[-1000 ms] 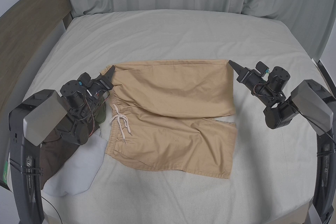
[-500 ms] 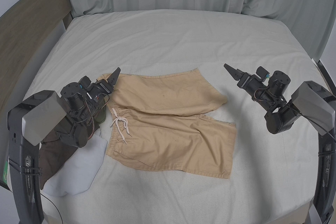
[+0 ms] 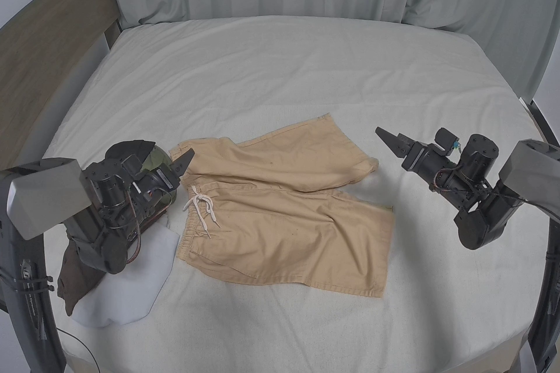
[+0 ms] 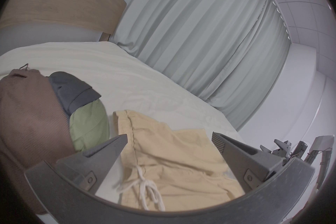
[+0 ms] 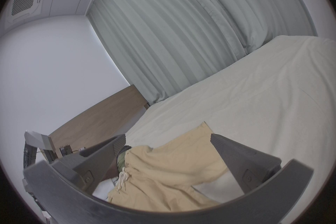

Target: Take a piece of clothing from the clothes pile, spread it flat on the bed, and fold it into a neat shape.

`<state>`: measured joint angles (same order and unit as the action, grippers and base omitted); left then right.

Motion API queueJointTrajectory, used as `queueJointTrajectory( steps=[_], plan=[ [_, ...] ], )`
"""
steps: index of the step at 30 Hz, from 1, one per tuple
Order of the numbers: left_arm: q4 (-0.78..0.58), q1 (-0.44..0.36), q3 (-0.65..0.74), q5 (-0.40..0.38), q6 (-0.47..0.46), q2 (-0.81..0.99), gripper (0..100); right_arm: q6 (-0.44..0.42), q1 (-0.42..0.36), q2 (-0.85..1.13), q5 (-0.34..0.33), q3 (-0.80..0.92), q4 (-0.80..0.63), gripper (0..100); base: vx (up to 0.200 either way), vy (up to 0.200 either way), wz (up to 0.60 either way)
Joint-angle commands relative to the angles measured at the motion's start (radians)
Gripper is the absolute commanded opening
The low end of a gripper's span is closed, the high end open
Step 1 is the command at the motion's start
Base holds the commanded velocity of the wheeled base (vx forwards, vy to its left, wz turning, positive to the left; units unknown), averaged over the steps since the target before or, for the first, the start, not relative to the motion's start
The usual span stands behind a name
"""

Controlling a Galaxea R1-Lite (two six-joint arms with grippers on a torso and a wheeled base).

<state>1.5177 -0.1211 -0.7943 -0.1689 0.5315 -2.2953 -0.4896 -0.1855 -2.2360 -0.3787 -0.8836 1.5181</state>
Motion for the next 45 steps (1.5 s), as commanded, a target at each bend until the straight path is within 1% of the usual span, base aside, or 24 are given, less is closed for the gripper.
queueJointTrajectory(
  steps=[1,3,4,6,12,13,14,15,17,21,22,25,28,30,31,37,40,45],
  plan=[
    [0.01,0.001,0.181,-0.038,-0.005,0.171,100,0.039,-0.006,0.111,0.0,0.166,0.025,100,0.0,0.0,0.0],
    [0.012,0.0,0.245,-0.066,-0.007,0.234,100,0.04,-0.006,0.141,0.0,0.218,0.025,100,0.0,0.0,0.0],
    [0.012,0.0,0.245,-0.066,-0.007,0.234,100,0.04,-0.006,0.141,0.0,0.218,0.025,100,0.0,0.0,0.0],
    [0.013,-0.002,0.337,-0.132,-0.008,0.327,100,0.051,-0.014,0.194,-0.002,0.298,0.025,100,0.0,0.0,0.0],
    [0.012,0.003,0.504,-0.291,-0.031,0.497,100,0.085,-0.023,0.276,-0.002,0.436,0.025,100,0.0,0.0,0.0],
    [0.013,0.004,0.526,-0.316,-0.042,0.516,100,0.088,-0.023,0.28,-0.003,0.454,0.025,100,0.0,0.0,0.0],
    [0.013,0.004,0.526,-0.316,-0.042,0.516,100,0.088,-0.023,0.28,-0.003,0.454,0.025,100,0.0,0.0,0.0],
    [0.013,0.011,0.556,-0.353,-0.074,0.537,100,0.091,-0.025,0.289,-0.003,0.482,0.027,100,0.0,0.0,0.0],
    [0.015,0.029,0.575,-0.394,-0.143,0.545,100,0.085,-0.038,0.299,0.004,0.511,0.025,100,0.0,0.0,0.0],
    [0.022,0.054,0.59,-0.434,-0.291,0.539,100,0.066,-0.095,0.309,0.052,0.523,0.027,100,0.0,0.0,0.0],
    [0.022,0.057,0.599,-0.448,-0.323,0.539,100,0.052,-0.106,0.314,0.054,0.523,0.027,100,0.0,0.0,0.0],
    [0.022,0.06,0.629,-0.497,-0.409,0.545,100,-0.034,-0.121,0.318,0.052,0.506,0.027,100,0.0,0.0,0.0],
    [0.022,0.054,0.644,-0.511,-0.462,0.54,100,-0.047,-0.118,0.314,0.049,0.505,0.027,100,0.0,0.0,0.0],
    [0.022,0.052,0.649,-0.515,-0.47,0.537,100,-0.047,-0.117,0.311,0.049,0.508,0.025,100,0.0,0.0,0.0],
    [0.021,0.051,0.653,-0.531,-0.49,0.516,100,-0.043,-0.114,0.306,0.049,0.511,0.025,100,0.0,0.0,0.0],
    [0.022,0.063,0.649,-0.561,-0.562,0.416,100,-0.041,-0.111,0.251,0.054,0.517,0.027,100,0.0,0.0,0.0],
    [0.022,0.08,0.656,-0.563,-0.579,0.384,100,-0.043,-0.109,0.223,0.054,0.523,0.027,100,0.0,0.0,0.0],
    [0.022,0.081,0.661,-0.563,-0.587,0.353,100,-0.043,-0.091,0.191,0.054,0.531,0.027,100,0.0,0.0,0.0]
  ],
)
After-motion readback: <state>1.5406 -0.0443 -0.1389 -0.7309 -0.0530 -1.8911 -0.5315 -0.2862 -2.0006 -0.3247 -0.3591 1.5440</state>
